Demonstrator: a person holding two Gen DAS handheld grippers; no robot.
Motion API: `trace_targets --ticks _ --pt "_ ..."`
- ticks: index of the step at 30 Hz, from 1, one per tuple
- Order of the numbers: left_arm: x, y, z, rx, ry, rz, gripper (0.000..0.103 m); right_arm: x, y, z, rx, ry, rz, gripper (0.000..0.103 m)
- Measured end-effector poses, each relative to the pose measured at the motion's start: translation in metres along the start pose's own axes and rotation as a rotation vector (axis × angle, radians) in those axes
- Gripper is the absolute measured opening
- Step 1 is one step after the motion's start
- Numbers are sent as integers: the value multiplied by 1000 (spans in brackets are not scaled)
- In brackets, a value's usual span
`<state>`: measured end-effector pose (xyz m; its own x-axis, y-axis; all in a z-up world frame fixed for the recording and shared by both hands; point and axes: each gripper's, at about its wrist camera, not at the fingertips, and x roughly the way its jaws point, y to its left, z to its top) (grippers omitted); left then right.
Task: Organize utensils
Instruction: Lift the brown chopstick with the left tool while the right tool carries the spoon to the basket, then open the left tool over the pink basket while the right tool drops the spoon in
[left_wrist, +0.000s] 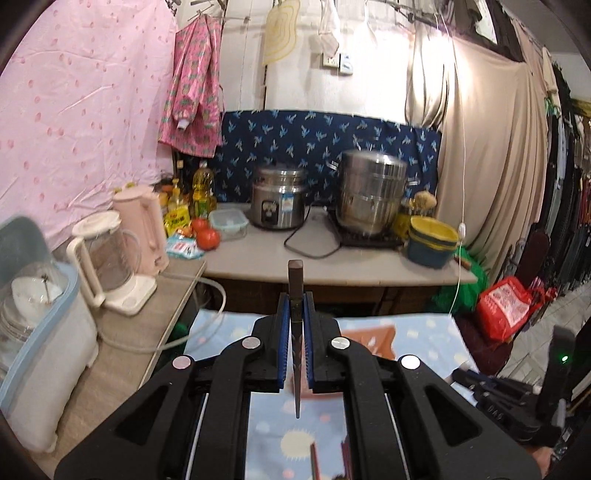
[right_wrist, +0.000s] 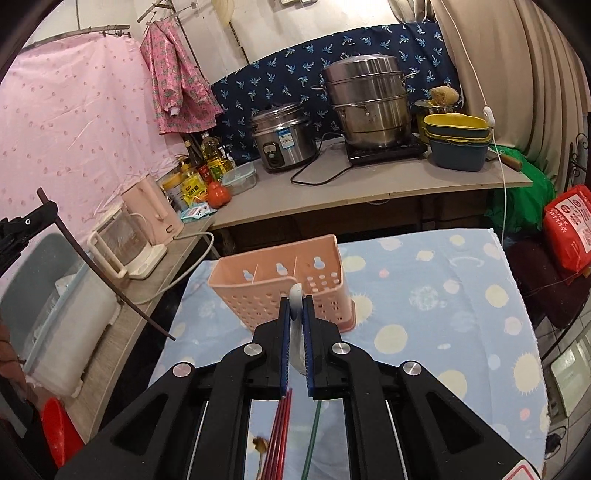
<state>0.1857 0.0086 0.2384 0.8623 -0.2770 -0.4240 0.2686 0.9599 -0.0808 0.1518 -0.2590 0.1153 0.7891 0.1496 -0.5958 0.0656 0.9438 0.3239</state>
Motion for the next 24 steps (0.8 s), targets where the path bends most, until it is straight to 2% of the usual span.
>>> trace_targets --ticks 4,9,16,22,23,24 --pt "23 -8 31 -9 -44 -22 7 23 0 33 20 -28 29 7" --pt "66 -14 42 -16 -44 -33 7 56 1 56 25 -45 34 7" --pt "131 -8 9 -30 54 -11 7 109 -15 52 44 9 3 7" --pt "165 5 -24 -49 131 21 8 135 -25 38 43 60 -24 9" --pt "167 6 -27 -50 136 29 12 134 -23 35 40 49 -35 14" --pt "169 7 -31 -51 142 46 21 132 -22 33 28 40 -54 20"
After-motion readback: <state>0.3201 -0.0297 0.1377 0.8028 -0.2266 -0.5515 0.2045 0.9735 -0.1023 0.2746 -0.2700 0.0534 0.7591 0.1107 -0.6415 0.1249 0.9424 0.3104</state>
